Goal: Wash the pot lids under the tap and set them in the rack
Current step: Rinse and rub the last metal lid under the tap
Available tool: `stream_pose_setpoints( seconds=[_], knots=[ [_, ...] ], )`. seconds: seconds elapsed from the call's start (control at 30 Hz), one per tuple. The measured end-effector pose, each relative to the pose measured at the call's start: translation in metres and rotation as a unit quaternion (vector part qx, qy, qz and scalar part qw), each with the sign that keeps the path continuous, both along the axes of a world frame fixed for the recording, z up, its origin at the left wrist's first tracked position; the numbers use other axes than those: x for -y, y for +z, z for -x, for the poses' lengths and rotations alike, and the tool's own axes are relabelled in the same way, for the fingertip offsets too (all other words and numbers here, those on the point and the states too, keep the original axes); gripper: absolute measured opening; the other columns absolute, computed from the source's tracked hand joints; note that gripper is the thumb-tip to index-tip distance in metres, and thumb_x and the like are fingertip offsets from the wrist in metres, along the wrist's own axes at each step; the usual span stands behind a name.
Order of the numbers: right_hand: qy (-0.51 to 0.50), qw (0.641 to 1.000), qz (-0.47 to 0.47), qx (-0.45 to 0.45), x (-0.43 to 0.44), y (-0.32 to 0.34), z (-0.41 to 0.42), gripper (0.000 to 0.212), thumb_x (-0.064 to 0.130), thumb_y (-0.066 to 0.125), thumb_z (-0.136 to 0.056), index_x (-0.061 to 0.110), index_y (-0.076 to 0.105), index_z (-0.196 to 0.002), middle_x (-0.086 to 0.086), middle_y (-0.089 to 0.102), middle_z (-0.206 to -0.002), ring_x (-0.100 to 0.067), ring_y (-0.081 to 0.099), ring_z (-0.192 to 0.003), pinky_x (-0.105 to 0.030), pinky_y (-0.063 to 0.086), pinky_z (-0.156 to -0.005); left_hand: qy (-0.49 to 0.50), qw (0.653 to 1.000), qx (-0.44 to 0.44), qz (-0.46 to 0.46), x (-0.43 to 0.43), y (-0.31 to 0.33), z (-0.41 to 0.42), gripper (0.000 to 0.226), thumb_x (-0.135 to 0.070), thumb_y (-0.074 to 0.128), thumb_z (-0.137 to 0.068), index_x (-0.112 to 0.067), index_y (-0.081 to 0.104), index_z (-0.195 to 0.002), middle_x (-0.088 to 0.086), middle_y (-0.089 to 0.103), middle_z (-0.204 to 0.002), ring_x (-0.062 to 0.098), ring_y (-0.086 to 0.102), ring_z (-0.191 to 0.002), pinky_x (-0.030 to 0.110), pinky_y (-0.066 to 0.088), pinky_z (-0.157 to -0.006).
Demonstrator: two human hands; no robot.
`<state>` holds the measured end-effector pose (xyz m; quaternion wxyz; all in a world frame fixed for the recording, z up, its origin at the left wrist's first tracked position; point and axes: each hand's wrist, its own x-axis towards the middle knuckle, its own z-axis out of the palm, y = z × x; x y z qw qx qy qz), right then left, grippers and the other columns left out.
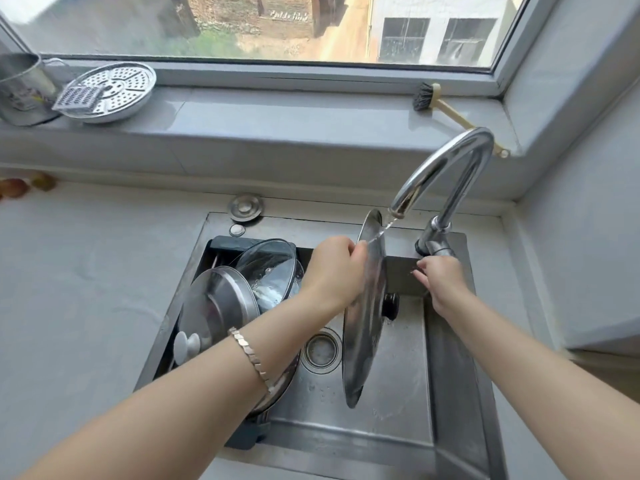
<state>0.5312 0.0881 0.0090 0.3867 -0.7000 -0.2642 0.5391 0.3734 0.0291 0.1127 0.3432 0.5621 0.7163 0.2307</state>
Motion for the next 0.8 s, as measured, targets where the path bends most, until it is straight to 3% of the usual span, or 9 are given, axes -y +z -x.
stream_pose_setpoints(
  seconds=[0.13, 0.2, 0.27, 0.37, 0.43, 0.5, 0.6, 0.7, 0.8],
  knots=[
    [0.174, 0.976, 0.054, 0.12, 0.023, 0.008, 0.012, 0.068, 0.02, 0.053, -0.09, 0.005, 0.017, -0.146, -0.013, 0.034, -0.146, -0.029, 0.041, -0.128, -0.044, 0.037, -0.106, 0.021, 1.0, 0.012, -0.002, 0.006, 0.006, 0.017, 0.044, -0.024, 0.041, -0.097, -0.014, 0.031, -0.055, 0.001, 0.033, -0.052, 0.016, 0.03, -0.049, 0.026, 0.024, -0.047],
    [0.272, 0.954, 0.063, 0.113, 0.048, 0.017, 0.025, 0.058, 0.027, 0.051, -0.092, 0.008, 0.03, -0.143, -0.008, 0.045, -0.136, -0.027, 0.053, -0.115, -0.038, 0.048, -0.094, 0.025, 1.0, 0.015, -0.009, 0.012, 0.011, 0.024, 0.046, -0.024, 0.042, -0.096, -0.015, 0.028, -0.053, 0.0, 0.029, -0.05, 0.016, 0.028, -0.047, 0.027, 0.023, -0.047],
    [0.314, 0.945, 0.048, 0.075, 0.071, 0.026, 0.036, 0.041, 0.025, 0.052, -0.092, 0.013, 0.044, -0.131, -0.005, 0.057, -0.11, -0.023, 0.063, -0.086, -0.036, 0.055, -0.077, 0.025, 0.999, 0.015, -0.022, 0.017, 0.017, 0.03, 0.048, -0.023, 0.043, -0.095, -0.016, 0.025, -0.051, 0.0, 0.024, -0.049, 0.015, 0.023, -0.045, 0.023, 0.018, -0.04],
    [0.31, 0.948, -0.001, 0.069, 0.091, 0.033, 0.04, 0.029, 0.018, 0.056, -0.089, 0.015, 0.049, -0.117, -0.005, 0.06, -0.086, -0.018, 0.063, -0.071, -0.037, 0.058, -0.072, 0.029, 0.998, 0.043, -0.043, 0.027, 0.026, 0.036, 0.051, -0.024, 0.046, -0.094, -0.017, 0.024, -0.049, -0.001, 0.022, -0.047, 0.017, 0.021, -0.046, 0.023, 0.019, -0.041],
    [0.294, 0.954, -0.016, 0.061, 0.097, 0.037, 0.039, 0.029, 0.014, 0.058, -0.087, 0.008, 0.054, -0.115, -0.008, 0.062, -0.08, -0.018, 0.063, -0.068, -0.039, 0.058, -0.074, 0.024, 0.994, 0.091, -0.053, 0.034, 0.031, 0.04, 0.05, -0.027, 0.048, -0.094, -0.017, 0.028, -0.049, -0.001, 0.027, -0.047, 0.017, 0.03, -0.045, 0.025, 0.033, -0.049],
    [0.294, 0.952, -0.036, 0.076, 0.103, 0.041, 0.039, 0.028, 0.01, 0.059, -0.086, 0.004, 0.056, -0.113, -0.011, 0.065, -0.078, -0.018, 0.063, -0.064, -0.035, 0.058, -0.069, 0.017, 0.985, 0.17, -0.029, 0.043, 0.037, 0.046, 0.045, -0.031, 0.044, -0.096, -0.013, 0.039, -0.056, 0.005, 0.039, -0.05, 0.018, 0.044, -0.047, 0.029, 0.048, -0.051],
    [0.289, 0.949, -0.077, 0.1, 0.107, 0.049, 0.037, 0.027, 0.009, 0.06, -0.086, 0.002, 0.059, -0.113, -0.014, 0.067, -0.078, -0.019, 0.064, -0.062, -0.028, 0.058, -0.061, 0.048, 0.964, 0.26, 0.024, 0.054, 0.041, 0.066, 0.045, -0.031, 0.033, -0.1, -0.007, 0.054, -0.068, 0.003, 0.062, -0.061, 0.016, 0.063, -0.053, 0.029, 0.053, -0.048],
    [0.28, 0.948, -0.125, 0.085, 0.103, 0.062, 0.034, 0.027, 0.011, 0.06, -0.088, 0.004, 0.059, -0.113, -0.01, 0.068, -0.077, -0.015, 0.066, -0.06, -0.033, 0.059, -0.065, 0.082, 0.974, 0.209, 0.03, 0.068, 0.03, 0.095, 0.032, -0.024, 0.037, -0.099, -0.011, 0.057, -0.076, 0.012, 0.065, -0.086, 0.019, 0.066, -0.069, 0.03, 0.052, -0.055],
    [0.293, 0.942, -0.151, 0.067, 0.103, 0.075, 0.037, 0.017, 0.015, 0.058, -0.089, 0.011, 0.06, -0.106, -0.008, 0.066, -0.074, -0.005, 0.063, -0.052, -0.025, 0.055, -0.056, 0.13, 0.974, 0.179, 0.052, 0.089, 0.016, 0.118, 0.017, -0.016, 0.044, -0.096, -0.015, 0.056, -0.084, 0.009, 0.063, -0.089, 0.018, 0.064, -0.07, 0.029, 0.053, -0.056]
  ],
)
